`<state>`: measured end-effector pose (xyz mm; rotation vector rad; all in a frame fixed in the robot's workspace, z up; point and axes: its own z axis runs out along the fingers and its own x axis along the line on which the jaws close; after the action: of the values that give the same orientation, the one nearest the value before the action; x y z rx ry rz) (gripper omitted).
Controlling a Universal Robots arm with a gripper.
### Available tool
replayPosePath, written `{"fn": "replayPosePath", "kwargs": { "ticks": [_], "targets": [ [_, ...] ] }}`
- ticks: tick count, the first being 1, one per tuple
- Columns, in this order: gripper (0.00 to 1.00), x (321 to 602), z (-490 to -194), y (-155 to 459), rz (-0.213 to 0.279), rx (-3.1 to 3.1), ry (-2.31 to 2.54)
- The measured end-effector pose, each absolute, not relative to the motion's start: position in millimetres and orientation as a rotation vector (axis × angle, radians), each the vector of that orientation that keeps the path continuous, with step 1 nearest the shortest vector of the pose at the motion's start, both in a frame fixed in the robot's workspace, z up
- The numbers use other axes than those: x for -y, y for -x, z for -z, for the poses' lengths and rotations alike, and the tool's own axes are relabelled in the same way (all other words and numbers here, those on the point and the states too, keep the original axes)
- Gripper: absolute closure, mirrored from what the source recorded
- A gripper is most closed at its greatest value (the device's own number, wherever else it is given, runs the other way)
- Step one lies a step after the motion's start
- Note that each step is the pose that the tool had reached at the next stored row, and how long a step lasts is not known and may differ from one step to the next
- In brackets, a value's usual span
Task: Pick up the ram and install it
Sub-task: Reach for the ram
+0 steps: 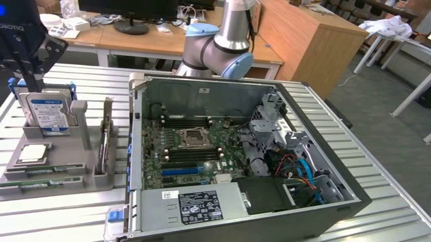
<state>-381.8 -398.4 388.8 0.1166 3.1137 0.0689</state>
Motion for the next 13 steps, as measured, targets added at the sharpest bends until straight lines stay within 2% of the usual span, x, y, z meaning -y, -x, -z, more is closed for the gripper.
{"fn": "replayPosePath", "kwargs": {
  "ticks": [13],
  "targets": [
    [0.89,402.0,-388.7,383.8,-0.069,-3.114,-0.117]
  ]
}}
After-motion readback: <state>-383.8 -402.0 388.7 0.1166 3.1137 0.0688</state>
